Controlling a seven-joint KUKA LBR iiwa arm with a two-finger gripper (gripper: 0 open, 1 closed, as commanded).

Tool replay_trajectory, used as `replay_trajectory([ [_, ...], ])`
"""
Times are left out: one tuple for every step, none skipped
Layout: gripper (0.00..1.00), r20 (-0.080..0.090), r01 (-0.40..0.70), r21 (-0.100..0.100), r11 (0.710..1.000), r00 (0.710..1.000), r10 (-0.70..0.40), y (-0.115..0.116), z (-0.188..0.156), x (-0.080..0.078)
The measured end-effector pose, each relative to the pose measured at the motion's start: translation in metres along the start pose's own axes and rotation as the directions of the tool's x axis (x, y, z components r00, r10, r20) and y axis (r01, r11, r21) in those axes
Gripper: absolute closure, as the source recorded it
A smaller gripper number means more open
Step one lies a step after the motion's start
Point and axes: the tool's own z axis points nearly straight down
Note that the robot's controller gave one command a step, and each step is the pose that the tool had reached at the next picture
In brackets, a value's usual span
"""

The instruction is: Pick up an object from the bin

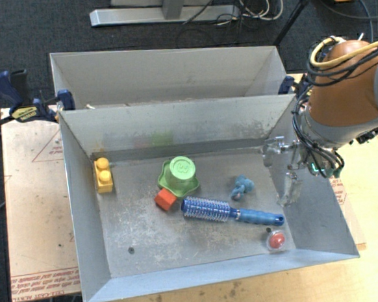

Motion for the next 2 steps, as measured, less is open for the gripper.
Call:
replay_trajectory([
  [0.0, 0.001, -0.005, -0.003, 1.0, 1.0, 0.005, 0.083, 0.136, -0.01],
  [0.0, 0.009, -0.07, -0.002, 0.998, 0.998, 0.07, 0.107, 0.101, 0.001],
])
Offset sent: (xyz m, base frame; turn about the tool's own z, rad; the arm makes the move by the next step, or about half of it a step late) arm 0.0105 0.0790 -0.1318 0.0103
